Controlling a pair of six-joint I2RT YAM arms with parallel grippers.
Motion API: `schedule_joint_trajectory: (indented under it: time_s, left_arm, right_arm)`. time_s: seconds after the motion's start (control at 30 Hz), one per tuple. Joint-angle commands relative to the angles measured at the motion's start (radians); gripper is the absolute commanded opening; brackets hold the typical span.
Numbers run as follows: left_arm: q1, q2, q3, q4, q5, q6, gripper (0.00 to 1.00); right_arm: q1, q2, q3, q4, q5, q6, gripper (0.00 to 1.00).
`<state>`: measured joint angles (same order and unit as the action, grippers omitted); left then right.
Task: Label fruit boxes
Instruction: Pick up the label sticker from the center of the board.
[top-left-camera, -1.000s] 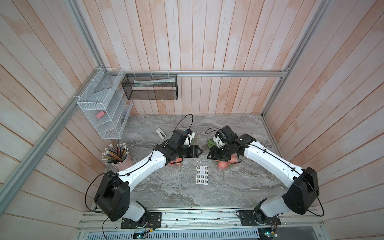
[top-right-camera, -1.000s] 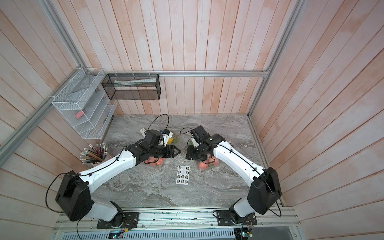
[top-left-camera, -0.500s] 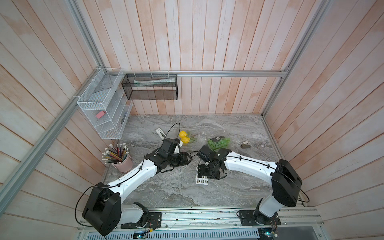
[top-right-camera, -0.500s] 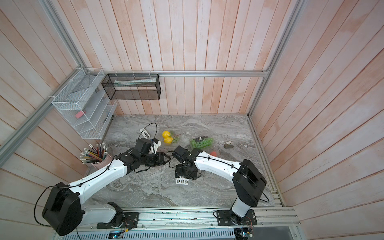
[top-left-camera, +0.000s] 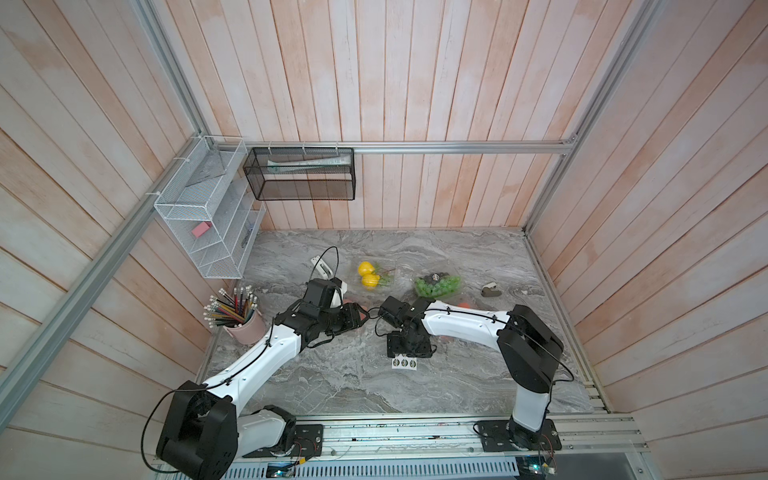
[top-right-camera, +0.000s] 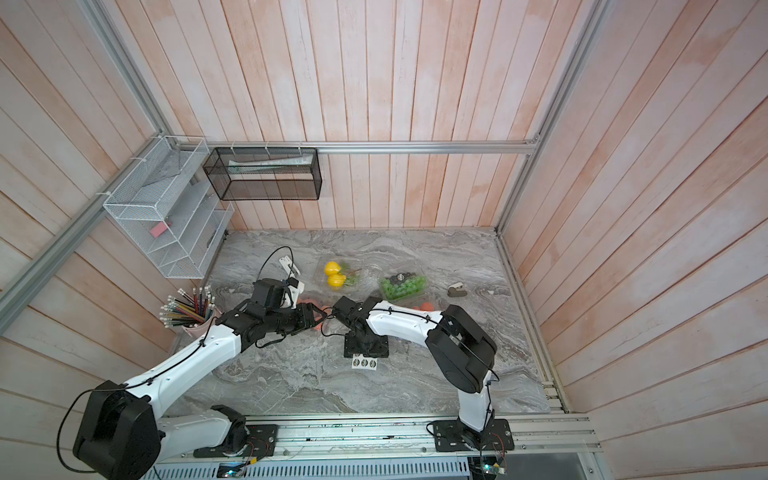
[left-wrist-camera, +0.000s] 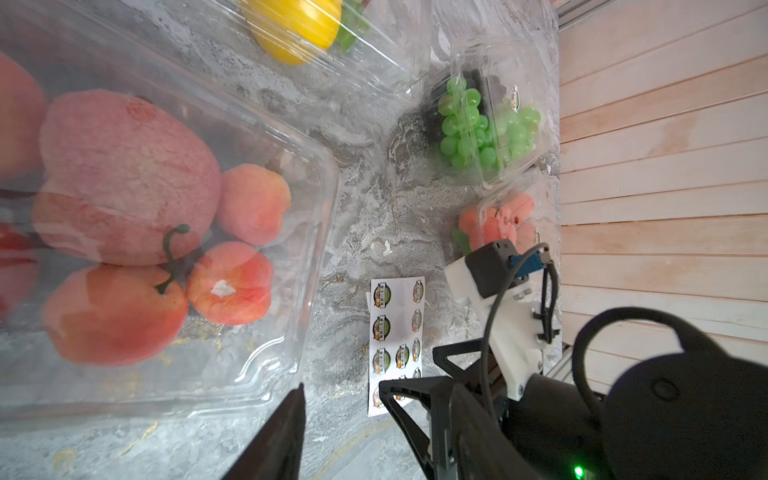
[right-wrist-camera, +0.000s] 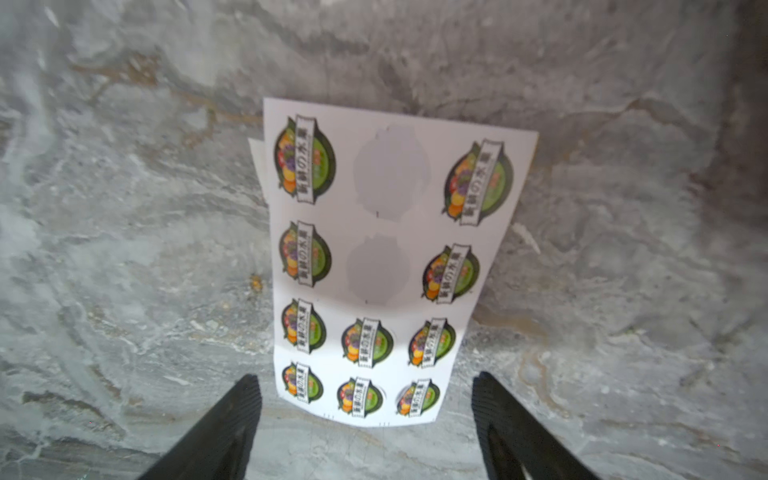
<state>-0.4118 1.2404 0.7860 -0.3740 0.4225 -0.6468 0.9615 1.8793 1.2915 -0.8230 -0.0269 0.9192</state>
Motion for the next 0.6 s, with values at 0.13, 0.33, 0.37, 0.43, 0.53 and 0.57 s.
schedule_joint_trajectory:
  time_s: [0.13,0.33,0.37,0.43,0.53,0.57]
  left_arm:
    - [0.009,0.001,-0.015,0.020,0.030,0.028,0.57]
    - [0.012,0.005,-0.017,0.019,0.029,0.033,0.58]
    - [0.013,0.004,-0.019,0.020,0.027,0.032,0.58]
    - [0.013,0.004,-0.022,0.020,0.027,0.032,0.58]
    - [0.014,-0.001,-0.026,0.018,0.027,0.034,0.58]
    - [0.014,-0.002,-0.028,0.018,0.026,0.033,0.57]
  right_arm:
    - [0.006,0.057,0.033,-0.037,0.056,-0.013,0.82]
    - [0.016,0.086,0.042,-0.020,0.057,-0.020,0.83]
    - [0.018,0.090,0.042,-0.016,0.060,-0.020,0.82]
    - [0.023,0.095,0.042,-0.016,0.080,-0.014,0.81]
    - [0.029,0.105,0.028,-0.008,0.093,-0.011,0.80]
    - [0.029,0.108,0.019,0.004,0.088,-0.010,0.79]
